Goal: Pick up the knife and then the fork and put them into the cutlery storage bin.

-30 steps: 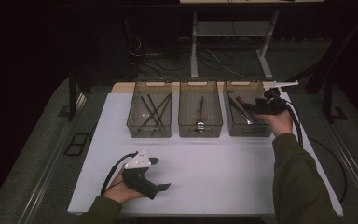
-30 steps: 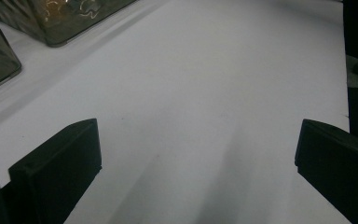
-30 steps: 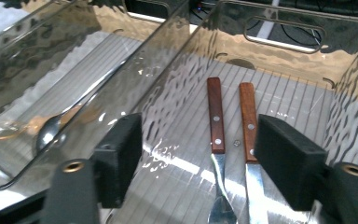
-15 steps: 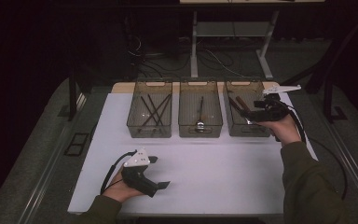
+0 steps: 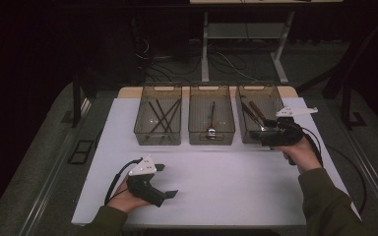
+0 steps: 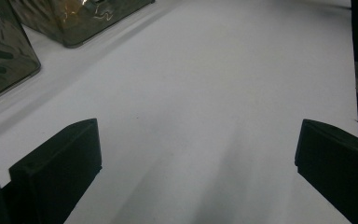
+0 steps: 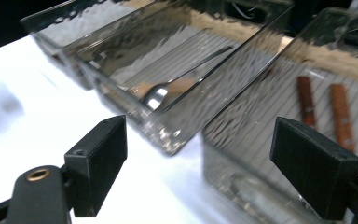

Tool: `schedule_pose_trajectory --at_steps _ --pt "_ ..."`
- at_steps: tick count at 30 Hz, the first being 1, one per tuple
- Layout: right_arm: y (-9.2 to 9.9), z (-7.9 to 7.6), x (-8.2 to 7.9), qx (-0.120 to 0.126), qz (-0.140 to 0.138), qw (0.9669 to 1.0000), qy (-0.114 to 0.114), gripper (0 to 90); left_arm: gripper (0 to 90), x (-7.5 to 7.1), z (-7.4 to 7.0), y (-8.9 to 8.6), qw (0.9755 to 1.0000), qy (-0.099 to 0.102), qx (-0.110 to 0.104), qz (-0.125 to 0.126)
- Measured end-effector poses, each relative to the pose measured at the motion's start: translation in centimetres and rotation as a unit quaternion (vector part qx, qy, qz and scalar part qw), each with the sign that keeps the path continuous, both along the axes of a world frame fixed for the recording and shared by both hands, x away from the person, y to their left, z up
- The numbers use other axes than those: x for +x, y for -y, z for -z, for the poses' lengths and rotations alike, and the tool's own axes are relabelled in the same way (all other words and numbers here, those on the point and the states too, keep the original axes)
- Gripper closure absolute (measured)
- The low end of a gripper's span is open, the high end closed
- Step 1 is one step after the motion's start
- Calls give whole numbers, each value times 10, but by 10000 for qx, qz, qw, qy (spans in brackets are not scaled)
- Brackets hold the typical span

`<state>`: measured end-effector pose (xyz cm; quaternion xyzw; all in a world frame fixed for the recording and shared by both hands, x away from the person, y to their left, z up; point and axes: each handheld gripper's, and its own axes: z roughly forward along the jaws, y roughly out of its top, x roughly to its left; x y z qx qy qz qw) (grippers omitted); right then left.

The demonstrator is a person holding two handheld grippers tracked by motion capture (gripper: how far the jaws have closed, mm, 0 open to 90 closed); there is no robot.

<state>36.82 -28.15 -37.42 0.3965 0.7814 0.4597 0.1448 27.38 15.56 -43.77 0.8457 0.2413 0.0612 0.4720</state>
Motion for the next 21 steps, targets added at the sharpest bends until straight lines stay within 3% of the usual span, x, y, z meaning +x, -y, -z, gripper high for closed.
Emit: schedule_pose_trajectory --at_steps 7,11,21 --pt "-5 21 -28 -90 -59 9999 75 157 0 -1 0 0 10000 -17 11 -38" --pt "-6 33 -42 -140 -109 9998 6 157 0 -1 0 0 10000 5 32 -38" --pt "-1 49 -75 -193 -78 9998 72 157 0 -2 0 0 10000 -23 31 -58"
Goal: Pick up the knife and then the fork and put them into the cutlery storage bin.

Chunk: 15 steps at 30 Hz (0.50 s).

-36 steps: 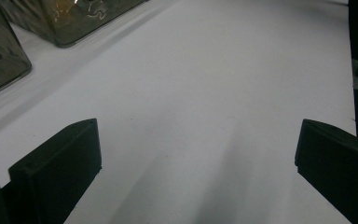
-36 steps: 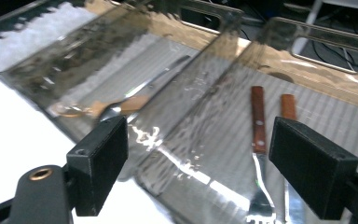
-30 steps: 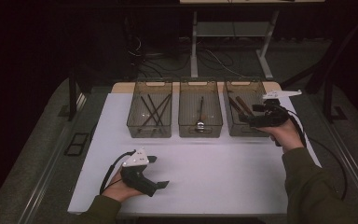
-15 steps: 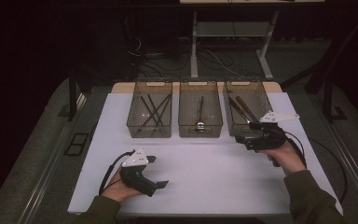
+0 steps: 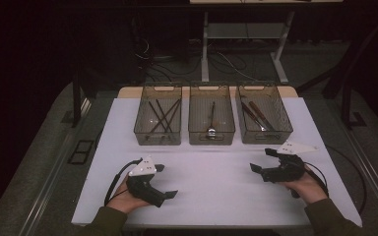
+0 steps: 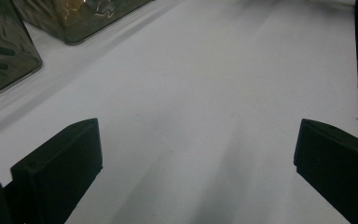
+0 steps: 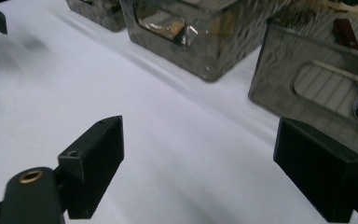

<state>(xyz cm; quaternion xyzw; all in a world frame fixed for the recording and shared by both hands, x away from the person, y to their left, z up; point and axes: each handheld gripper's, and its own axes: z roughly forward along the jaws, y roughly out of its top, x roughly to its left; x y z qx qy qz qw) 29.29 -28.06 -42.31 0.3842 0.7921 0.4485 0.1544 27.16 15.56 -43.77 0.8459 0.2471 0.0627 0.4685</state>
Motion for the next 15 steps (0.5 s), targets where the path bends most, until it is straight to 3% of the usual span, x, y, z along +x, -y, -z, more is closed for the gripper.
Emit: schedule_pose_trajectory --at_steps 8,15 --pt "5 11 -23 -6 68 10000 -38 157 1 0 1 1 10000 9 7 7" --pt "4 18 -37 -172 -97 9998 -30 156 0 -1 0 1 10000 2 11 21"
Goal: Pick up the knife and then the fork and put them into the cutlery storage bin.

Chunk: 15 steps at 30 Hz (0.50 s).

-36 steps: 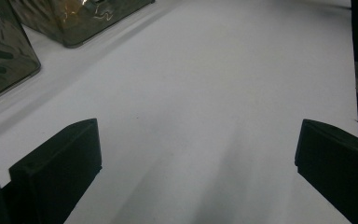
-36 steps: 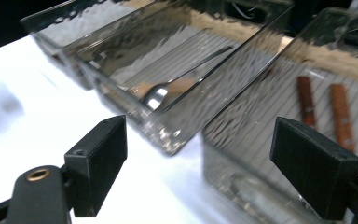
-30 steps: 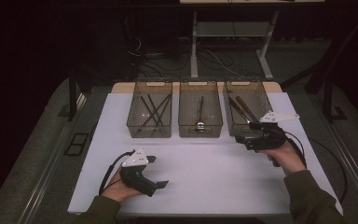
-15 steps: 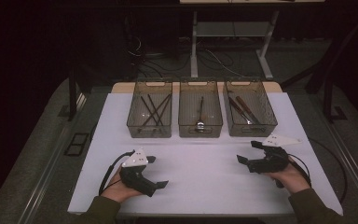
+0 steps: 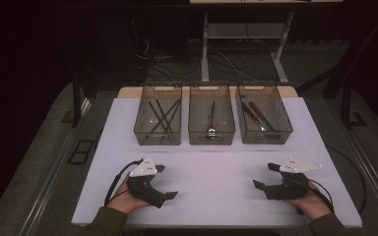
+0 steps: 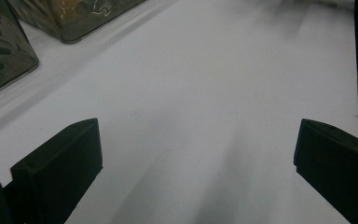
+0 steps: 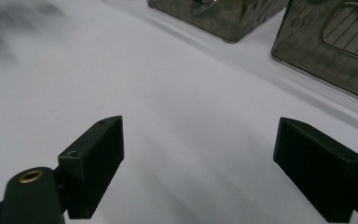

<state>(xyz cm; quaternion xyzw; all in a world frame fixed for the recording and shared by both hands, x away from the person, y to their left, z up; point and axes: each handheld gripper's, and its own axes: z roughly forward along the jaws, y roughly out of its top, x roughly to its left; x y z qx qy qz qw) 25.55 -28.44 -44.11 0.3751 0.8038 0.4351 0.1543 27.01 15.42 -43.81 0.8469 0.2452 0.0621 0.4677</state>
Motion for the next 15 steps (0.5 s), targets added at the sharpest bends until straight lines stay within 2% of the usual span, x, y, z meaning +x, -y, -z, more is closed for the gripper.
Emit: schedule_pose_trajectory --at_steps 7,15 --pt "2 4 -4 -58 7 10000 -51 157 0 0 1 0 10000 -2 1 15" --pt "3 2 -4 48 13 10000 -37 156 0 0 1 0 10000 -3 10 9"
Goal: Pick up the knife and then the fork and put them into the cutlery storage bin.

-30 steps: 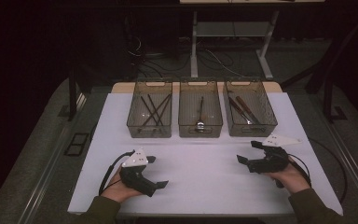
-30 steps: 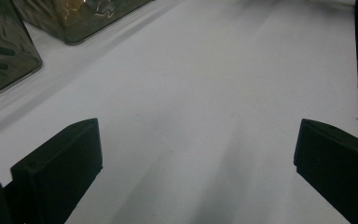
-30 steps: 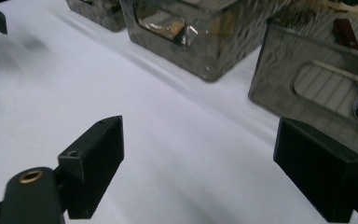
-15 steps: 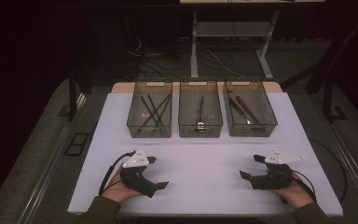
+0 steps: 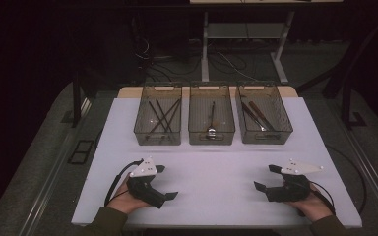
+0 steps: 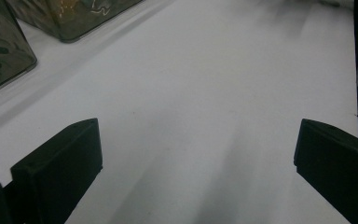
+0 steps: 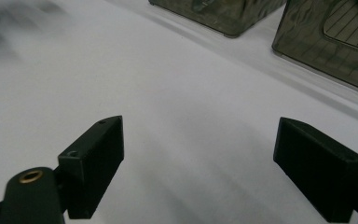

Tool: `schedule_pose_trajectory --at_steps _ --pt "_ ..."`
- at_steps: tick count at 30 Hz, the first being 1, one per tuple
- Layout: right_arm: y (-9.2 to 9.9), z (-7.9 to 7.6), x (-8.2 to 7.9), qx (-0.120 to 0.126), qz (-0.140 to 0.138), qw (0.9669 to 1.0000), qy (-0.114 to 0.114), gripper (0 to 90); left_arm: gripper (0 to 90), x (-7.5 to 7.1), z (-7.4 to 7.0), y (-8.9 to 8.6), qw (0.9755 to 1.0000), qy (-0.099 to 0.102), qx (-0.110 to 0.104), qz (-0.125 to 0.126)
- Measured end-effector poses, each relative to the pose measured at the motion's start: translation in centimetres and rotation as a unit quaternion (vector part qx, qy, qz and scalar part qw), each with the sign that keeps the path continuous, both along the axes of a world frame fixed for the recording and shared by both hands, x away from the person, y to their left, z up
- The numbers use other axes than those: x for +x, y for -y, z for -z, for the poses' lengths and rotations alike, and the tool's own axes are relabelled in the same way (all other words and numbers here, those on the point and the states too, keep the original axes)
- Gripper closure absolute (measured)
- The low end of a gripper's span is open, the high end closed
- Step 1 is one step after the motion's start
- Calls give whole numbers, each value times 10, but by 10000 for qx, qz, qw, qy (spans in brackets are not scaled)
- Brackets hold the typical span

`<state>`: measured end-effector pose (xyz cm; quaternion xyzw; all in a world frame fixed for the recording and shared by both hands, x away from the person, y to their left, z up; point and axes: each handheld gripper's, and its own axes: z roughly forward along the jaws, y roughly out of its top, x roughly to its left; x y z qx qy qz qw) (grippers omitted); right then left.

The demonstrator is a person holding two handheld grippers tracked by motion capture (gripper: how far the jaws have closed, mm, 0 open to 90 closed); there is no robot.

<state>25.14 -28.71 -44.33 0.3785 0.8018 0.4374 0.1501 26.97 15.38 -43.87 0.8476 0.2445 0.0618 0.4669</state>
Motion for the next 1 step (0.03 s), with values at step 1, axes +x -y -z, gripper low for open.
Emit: schedule_pose_trajectory --at_steps 1 --pt "0 0 0 14 0 10000 8 157 0 0 0 0 10000 -1 6 4"
